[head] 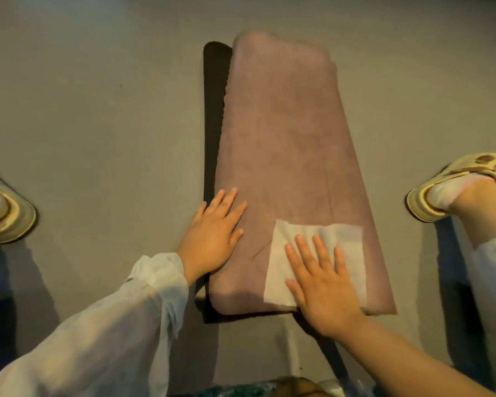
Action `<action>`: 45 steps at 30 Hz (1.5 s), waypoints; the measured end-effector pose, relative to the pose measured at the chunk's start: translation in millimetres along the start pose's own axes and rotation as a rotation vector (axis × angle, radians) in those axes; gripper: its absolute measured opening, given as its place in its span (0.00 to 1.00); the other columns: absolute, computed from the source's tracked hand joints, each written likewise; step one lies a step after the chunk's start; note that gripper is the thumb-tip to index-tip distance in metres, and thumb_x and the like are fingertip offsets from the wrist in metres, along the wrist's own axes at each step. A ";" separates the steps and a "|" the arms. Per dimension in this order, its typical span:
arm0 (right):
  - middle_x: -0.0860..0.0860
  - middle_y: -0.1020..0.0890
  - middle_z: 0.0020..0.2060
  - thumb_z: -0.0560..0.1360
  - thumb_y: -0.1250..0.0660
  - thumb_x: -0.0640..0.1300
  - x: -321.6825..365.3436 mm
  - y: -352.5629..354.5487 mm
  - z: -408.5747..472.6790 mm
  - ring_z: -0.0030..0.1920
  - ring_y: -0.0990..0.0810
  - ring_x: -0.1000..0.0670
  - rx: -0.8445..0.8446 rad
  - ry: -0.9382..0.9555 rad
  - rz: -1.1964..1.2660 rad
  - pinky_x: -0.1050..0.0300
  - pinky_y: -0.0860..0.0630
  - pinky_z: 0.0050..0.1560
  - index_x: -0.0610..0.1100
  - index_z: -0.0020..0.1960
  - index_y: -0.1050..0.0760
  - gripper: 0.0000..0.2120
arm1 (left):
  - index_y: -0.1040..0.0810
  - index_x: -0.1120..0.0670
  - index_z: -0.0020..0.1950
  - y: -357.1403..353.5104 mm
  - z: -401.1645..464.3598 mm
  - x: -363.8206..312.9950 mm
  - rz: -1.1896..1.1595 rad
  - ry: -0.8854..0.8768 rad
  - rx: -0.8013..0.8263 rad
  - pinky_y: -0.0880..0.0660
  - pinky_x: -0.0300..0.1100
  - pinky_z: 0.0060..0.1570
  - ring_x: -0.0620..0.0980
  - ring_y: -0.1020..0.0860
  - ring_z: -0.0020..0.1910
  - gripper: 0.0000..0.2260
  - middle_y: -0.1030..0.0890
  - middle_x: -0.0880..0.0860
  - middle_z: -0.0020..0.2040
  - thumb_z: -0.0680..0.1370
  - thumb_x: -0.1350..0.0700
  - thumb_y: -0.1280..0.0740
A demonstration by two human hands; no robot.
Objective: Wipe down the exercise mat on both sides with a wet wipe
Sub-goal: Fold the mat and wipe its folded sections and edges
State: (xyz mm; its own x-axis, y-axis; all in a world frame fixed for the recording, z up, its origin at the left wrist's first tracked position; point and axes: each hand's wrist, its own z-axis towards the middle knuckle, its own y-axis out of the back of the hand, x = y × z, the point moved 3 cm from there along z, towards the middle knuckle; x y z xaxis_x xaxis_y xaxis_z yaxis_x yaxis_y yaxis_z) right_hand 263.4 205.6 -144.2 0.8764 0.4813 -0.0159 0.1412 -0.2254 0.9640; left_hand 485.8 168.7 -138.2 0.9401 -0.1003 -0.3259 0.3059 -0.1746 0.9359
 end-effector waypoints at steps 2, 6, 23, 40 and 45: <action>0.49 0.58 0.76 0.79 0.61 0.59 -22.2 -0.2 18.9 0.76 0.58 0.41 -0.005 -0.249 0.045 0.38 0.61 0.72 0.49 0.77 0.60 0.29 | 0.50 0.47 0.77 -2.5 -2.6 1.2 0.038 0.009 0.006 0.53 0.51 0.73 0.51 0.55 0.76 0.25 0.55 0.50 0.78 0.82 0.46 0.48; 0.49 0.69 0.73 0.80 0.63 0.58 -8.0 0.3 52.9 0.73 0.69 0.40 -0.002 -0.372 0.216 0.38 0.70 0.69 0.50 0.73 0.74 0.29 | 0.50 0.48 0.77 4.0 -5.3 -2.5 0.002 0.017 -0.016 0.55 0.49 0.73 0.52 0.54 0.76 0.24 0.53 0.51 0.78 0.82 0.48 0.48; 0.57 0.29 0.45 0.69 0.32 0.62 -20.9 47.2 16.7 0.48 0.30 0.54 -0.313 -0.298 0.540 0.57 0.34 0.49 0.51 0.49 0.23 0.16 | 0.50 0.48 0.77 -5.1 -1.1 -66.3 -0.097 -0.073 -0.058 0.60 0.44 0.71 0.51 0.49 0.76 0.25 0.50 0.50 0.78 0.81 0.54 0.44; 0.58 0.22 0.35 0.67 0.25 0.37 -24.5 70.7 28.8 0.37 0.24 0.64 -0.306 -0.149 1.205 0.72 0.29 0.37 0.56 0.42 0.27 0.17 | 0.34 0.49 0.38 66.1 38.9 -72.2 -0.292 -0.003 -0.056 0.39 0.34 0.26 0.46 0.28 0.33 0.10 0.31 0.43 0.32 0.79 0.54 0.39; 0.57 0.24 0.38 0.70 0.28 0.35 -11.6 79.7 21.3 0.39 0.26 0.60 -0.631 -0.112 0.842 0.73 0.30 0.38 0.50 0.41 0.24 0.10 | 0.29 0.53 0.47 48.8 28.2 -80.8 -0.861 0.484 0.055 0.31 0.36 0.36 0.45 0.27 0.39 0.07 0.26 0.50 0.41 0.81 0.55 0.44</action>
State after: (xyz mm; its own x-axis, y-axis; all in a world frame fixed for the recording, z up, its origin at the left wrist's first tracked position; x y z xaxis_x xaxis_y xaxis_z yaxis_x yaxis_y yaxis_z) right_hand 274.2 164.1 -72.8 0.6225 0.2864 0.7283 -0.7683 0.0468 0.6383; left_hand 420.5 140.6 -70.0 0.3639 0.4913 -0.7914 0.9181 -0.0461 0.3935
